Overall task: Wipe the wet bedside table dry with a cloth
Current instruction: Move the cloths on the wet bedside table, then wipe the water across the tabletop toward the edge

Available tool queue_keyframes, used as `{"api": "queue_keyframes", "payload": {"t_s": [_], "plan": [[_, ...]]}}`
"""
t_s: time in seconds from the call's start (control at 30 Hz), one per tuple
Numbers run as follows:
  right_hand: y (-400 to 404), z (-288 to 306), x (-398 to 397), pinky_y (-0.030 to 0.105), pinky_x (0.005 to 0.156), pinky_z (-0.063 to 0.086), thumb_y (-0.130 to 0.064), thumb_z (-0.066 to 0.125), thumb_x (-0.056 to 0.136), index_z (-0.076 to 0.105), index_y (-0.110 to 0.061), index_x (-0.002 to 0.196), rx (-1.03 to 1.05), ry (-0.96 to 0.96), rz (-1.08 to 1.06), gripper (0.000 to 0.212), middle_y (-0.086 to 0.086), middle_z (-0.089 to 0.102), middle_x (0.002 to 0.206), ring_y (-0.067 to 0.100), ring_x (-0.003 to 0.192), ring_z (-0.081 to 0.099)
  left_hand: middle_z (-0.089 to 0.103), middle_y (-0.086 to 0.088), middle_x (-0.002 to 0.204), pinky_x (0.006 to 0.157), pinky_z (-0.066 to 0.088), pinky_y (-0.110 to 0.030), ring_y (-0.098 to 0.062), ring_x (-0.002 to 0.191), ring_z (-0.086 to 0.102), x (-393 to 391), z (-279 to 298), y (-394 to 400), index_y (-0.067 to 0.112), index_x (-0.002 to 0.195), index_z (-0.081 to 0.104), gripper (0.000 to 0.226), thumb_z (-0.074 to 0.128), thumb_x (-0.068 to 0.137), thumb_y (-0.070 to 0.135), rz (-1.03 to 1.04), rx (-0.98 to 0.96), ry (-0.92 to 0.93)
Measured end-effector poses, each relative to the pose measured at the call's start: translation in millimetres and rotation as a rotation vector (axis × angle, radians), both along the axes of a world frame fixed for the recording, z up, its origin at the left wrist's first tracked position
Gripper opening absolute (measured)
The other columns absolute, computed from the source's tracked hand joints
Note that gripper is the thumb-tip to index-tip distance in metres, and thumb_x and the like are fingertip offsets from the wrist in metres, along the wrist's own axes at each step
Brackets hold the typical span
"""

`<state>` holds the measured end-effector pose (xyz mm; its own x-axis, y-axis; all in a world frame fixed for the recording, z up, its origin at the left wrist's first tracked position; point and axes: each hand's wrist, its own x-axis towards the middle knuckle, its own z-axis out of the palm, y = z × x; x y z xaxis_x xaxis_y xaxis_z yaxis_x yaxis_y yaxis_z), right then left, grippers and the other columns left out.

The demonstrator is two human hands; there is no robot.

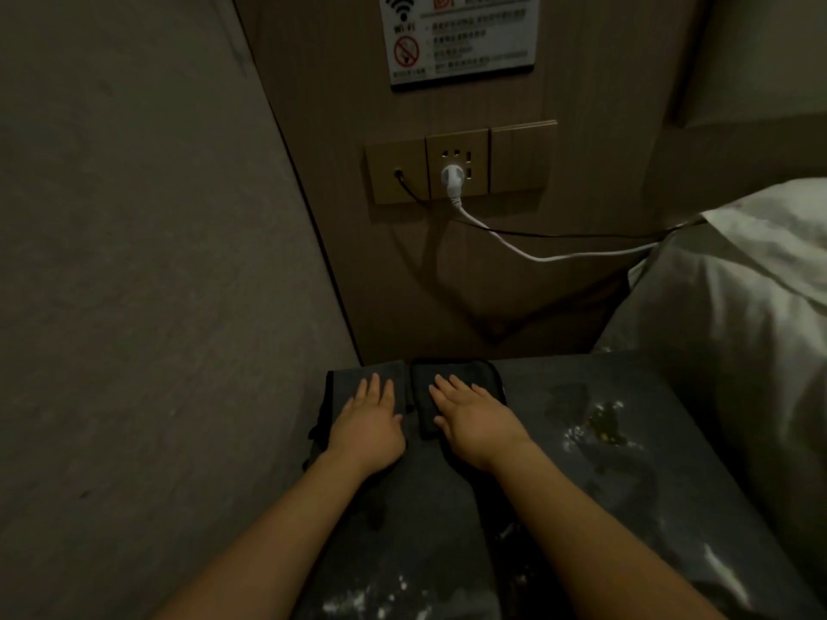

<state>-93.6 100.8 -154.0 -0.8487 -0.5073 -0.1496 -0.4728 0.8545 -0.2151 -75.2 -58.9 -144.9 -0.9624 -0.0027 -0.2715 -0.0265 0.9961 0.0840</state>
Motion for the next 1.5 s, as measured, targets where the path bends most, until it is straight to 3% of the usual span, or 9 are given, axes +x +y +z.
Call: {"api": "queue_keyframes", "payload": {"t_s": [0.87,1.5], "plan": [[128.0,2.1,-24.4,0.036,0.117,0.010,-0.027,0.024,0.102,0.006,-0.013,0.148,0.087,-0.033,-0.345,0.052,0.006,0.001,0.159,0.020,0.146,0.005,-0.010,-0.014,0.161,0.121,0.002,-0.036,-0.026,0.149,-0.006,1.7,-0.2,0.9,0.006,0.152,-0.004,0.060,0.020,0.103,0.031,-0.017,-0.023,-0.022],[144.0,2.0,-14.9,0.037,0.117,0.012,-0.026,0.024,0.102,0.009,-0.011,0.148,0.079,-0.025,-0.446,0.051,0.007,0.003,0.159,0.021,0.146,0.006,-0.014,-0.013,0.160,0.121,0.003,-0.037,-0.027,0.149,-0.008,-2.2,4.7,0.5,0.007,0.151,-0.008,0.062,0.022,0.103,0.032,-0.016,-0.039,-0.100]]}}
